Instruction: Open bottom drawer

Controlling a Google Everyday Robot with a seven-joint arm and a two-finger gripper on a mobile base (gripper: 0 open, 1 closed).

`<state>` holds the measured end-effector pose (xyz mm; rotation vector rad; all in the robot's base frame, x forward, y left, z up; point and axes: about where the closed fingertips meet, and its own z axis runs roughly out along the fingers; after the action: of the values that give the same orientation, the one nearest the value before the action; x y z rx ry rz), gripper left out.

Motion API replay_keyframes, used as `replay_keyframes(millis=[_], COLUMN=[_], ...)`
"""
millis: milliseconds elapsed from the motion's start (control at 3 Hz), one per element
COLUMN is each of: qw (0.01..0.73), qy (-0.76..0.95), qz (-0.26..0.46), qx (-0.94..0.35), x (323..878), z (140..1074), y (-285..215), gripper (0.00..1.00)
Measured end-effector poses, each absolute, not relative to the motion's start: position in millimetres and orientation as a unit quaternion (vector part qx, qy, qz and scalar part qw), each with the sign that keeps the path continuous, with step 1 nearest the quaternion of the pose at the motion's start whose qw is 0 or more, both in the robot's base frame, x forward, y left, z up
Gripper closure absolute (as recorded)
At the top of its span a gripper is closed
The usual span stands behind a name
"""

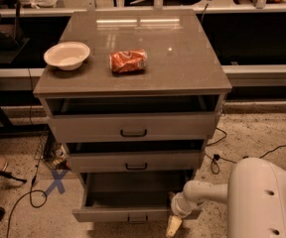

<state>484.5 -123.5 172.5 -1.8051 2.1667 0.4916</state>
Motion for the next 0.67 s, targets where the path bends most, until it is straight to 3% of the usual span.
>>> replay_keyframes(millis=[667], qw=[0.135], qy=[0.753], qz=[0.173], qx=[-0.621], x=[457.2], z=[182.3], y=[-136.1], gripper=[0.41])
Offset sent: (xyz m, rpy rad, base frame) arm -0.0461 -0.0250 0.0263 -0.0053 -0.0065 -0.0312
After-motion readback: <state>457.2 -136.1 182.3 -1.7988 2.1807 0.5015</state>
